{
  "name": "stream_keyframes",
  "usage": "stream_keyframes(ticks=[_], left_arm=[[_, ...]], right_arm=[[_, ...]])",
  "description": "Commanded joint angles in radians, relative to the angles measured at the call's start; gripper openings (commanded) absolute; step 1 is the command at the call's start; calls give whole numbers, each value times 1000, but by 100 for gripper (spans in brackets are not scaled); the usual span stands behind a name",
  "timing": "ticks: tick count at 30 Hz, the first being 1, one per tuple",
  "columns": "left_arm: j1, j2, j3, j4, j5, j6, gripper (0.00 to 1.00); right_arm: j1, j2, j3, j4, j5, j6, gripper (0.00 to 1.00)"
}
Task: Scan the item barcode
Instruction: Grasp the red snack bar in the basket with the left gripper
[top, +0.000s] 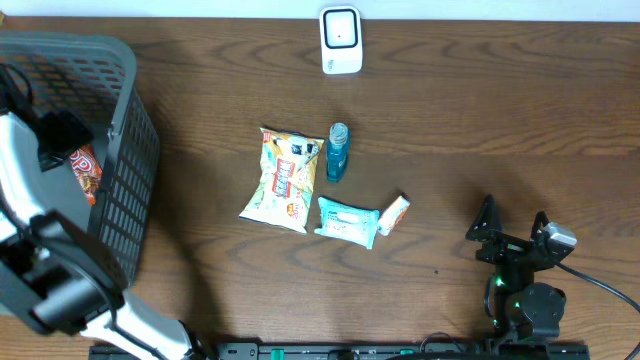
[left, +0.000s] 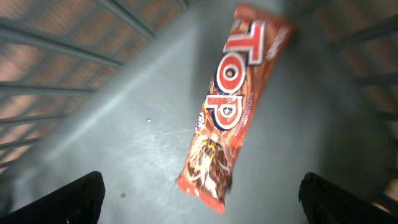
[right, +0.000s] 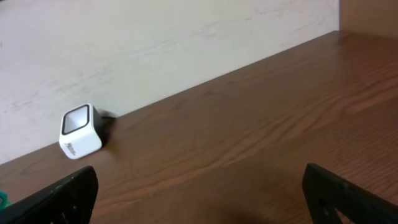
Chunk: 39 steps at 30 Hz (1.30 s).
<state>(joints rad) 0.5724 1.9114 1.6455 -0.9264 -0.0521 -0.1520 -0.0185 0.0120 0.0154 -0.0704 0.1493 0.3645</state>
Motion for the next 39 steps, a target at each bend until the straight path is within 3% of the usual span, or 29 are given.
stream_keyframes(ticks=[1,15,17,19,22,24,31,37,39], left_arm=[[0,79,-8,13,0,24,100],[-2,233,-8,103,9,21,98],[-2,254,-8,100,29,21,83],[-2,269,-12,98,67,21,56],[-2,275,-25,97,114,20,30],[-2,275,-27,81,116,20,8],[-1,153,-23,8,-38,16,7],[-1,-113,-22,35,-88,0,7],[-2,-270,-22,61,-80,-96,7]], right_arm=[[-14,-3,-3,-1,-2,13,99],[-14,-3,-3,-1,-2,13,99],[-14,-3,-3,-1,-2,13,99],[-14,-3,-3,-1,-2,13,99],[-14,-3,-3,-1,-2,13,99],[-14,-3,-3,-1,-2,13,99],[-14,-3,-3,-1,-2,13,99],[-14,-3,-3,-1,-2,13,99],[-14,-3,-3,-1,-2,13,99]])
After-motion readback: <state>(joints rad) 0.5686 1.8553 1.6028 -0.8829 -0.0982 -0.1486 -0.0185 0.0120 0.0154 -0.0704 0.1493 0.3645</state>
